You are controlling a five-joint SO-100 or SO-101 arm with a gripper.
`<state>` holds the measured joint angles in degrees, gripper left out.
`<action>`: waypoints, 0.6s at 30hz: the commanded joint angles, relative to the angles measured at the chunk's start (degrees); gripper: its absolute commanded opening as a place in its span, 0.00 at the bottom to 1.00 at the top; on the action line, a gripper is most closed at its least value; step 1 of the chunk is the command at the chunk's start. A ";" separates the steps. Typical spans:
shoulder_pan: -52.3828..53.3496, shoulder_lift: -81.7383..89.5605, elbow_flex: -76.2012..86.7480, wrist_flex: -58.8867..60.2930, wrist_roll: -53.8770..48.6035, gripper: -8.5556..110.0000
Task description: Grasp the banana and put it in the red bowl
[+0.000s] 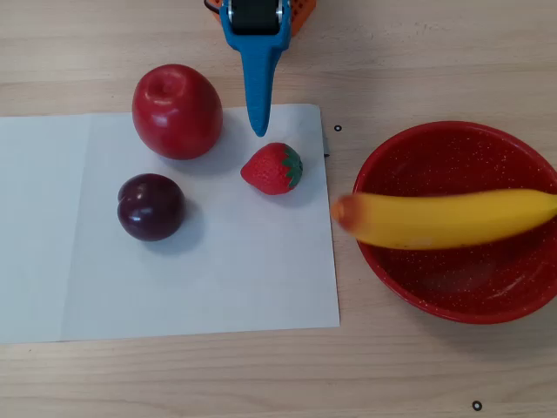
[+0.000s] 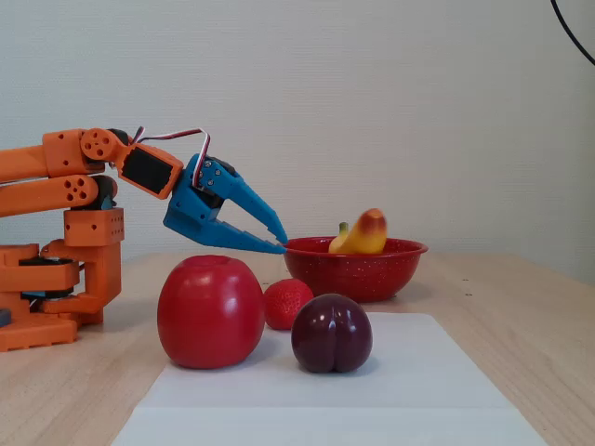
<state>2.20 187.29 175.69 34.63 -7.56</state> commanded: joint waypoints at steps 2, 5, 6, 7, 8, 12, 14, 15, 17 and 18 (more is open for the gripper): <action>0.18 1.41 4.22 -1.58 1.05 0.07; 0.97 1.41 4.22 4.57 0.18 0.07; 1.23 1.41 4.22 6.06 -0.09 0.07; 1.41 1.41 4.22 7.12 -0.44 0.07; 1.58 1.41 4.22 8.17 -0.97 0.07; 1.67 1.41 4.22 12.74 -2.11 0.08; 1.41 1.41 4.22 14.68 -2.02 0.08; 1.23 1.41 4.22 15.21 -2.46 0.08; 0.88 1.41 4.22 16.35 -2.81 0.08; 0.79 1.41 4.22 17.05 -3.16 0.08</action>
<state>3.34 187.29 179.12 50.54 -9.40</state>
